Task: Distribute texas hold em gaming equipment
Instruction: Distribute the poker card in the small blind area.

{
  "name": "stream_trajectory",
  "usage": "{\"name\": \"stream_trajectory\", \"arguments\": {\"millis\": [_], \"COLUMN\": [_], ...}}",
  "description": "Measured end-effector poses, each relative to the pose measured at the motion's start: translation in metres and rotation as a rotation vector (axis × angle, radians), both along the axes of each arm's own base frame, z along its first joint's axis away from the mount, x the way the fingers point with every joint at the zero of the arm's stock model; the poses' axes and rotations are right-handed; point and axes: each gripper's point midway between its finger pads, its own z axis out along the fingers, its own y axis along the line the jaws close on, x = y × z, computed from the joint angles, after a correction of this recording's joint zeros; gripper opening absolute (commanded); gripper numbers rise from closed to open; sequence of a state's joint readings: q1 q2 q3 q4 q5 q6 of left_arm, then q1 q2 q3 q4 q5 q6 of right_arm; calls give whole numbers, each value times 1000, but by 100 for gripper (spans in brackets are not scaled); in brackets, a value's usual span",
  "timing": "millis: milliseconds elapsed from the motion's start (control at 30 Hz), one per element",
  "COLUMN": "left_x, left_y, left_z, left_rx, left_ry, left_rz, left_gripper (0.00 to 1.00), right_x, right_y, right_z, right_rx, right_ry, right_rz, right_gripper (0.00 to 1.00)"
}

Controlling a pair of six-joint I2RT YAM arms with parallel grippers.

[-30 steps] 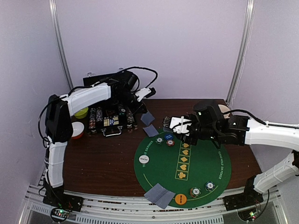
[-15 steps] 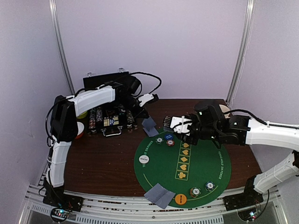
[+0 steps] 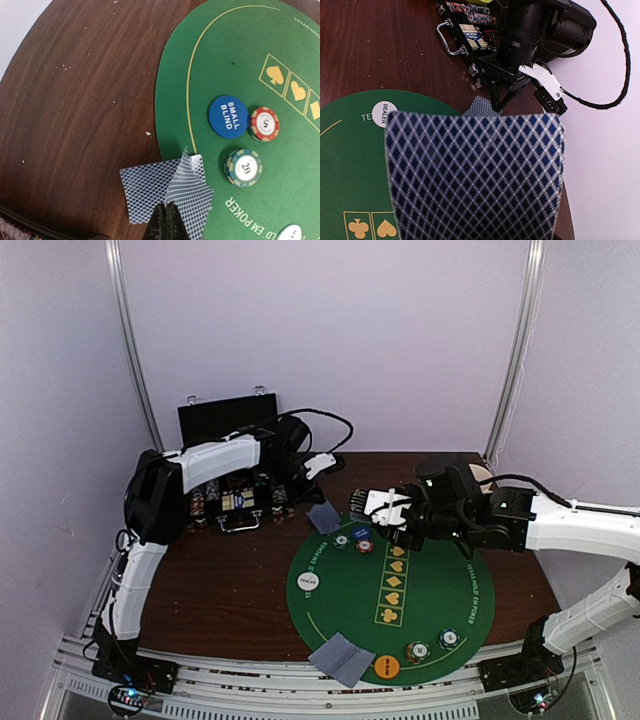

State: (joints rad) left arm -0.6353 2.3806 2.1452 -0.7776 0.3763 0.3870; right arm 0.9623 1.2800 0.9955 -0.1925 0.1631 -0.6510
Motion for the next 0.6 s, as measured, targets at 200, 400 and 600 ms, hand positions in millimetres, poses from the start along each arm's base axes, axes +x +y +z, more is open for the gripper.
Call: {"name": "stream_trajectory", "arguments": {"millis": [200,400,600], "left_x": [12,24,34], "left_y": [3,-6,-11], "left_z": [-15,-9,-11], "left_rx": [69,91,121], "left_ry": [-70,-199,-294], "left_rz": [8,-15,-50], "left_gripper": [0,0,0], "right_x": [0,0,-1], "right_y": [0,0,-1], "right_z": [0,-1,-4], "right_rx": [1,1,-4], "right_ry": [0,2,7], "right_rz": [0,-2,-2], "right_gripper": [43,43,43]}}
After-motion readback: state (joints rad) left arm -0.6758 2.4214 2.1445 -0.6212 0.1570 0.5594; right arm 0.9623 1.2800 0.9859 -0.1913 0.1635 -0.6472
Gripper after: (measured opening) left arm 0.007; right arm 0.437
